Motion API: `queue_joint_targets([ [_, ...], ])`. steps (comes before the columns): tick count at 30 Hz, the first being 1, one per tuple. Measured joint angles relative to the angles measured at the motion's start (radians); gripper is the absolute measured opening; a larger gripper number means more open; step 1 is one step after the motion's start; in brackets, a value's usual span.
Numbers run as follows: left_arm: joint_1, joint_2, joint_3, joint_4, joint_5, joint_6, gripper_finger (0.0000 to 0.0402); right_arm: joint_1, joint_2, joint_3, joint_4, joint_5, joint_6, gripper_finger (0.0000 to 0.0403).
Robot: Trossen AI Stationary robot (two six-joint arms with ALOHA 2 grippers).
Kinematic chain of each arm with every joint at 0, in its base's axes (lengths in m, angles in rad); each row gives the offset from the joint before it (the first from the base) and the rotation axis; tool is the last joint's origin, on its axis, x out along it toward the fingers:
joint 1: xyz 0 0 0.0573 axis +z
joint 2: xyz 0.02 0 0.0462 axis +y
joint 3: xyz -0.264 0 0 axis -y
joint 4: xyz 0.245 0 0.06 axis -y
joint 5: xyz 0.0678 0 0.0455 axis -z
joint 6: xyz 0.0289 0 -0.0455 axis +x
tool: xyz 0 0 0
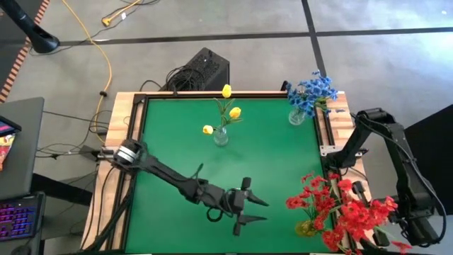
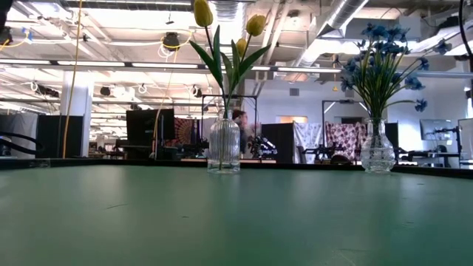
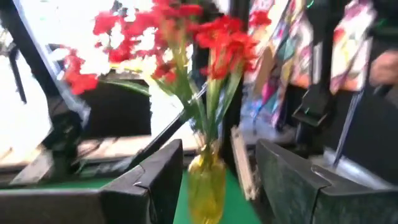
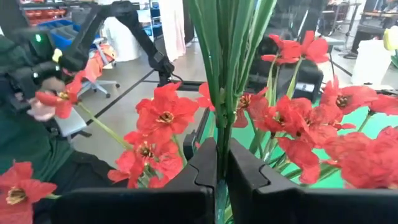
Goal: Sort flowers into vase by color
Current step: Put the red flowers into the yellow vase
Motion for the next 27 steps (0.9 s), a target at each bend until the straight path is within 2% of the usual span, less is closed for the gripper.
queue_joint_targets([
  [3,-0.012,0.081,0.009,0.084,-0.007,0.039,0.0192,-0.001,0.000,0.000,-0.009,0.000,0.001,0.0042],
  [7,-0.014,0.223,0.138,0.083,-0.044,0.080,0.0192,-0.006,-0.007,0.000,-0.007,0.002,0.003,0.0042],
  [14,0.041,0.505,0.518,0.018,-0.031,0.026,0.0192,-0.029,-0.007,0.000,-0.001,0.000,0.018,0.0042],
  [17,0.058,0.594,0.691,-0.085,0.036,0.000,0.0201,-0.034,-0.007,0.000,0.014,-0.007,0.020,0.0042],
  [21,0.066,0.680,0.886,-0.233,0.127,0.018,0.0235,-0.033,-0.007,0.000,0.019,-0.008,0.020,0.0042],
  [24,0.067,0.719,0.988,-0.336,0.141,0.032,0.0274,-0.032,-0.007,0.000,0.018,-0.010,0.019,0.0042],
  [27,0.067,0.743,1.000,-0.286,0.134,0.040,0.0314,-0.032,-0.007,0.000,0.015,-0.011,0.019,0.0042],
])
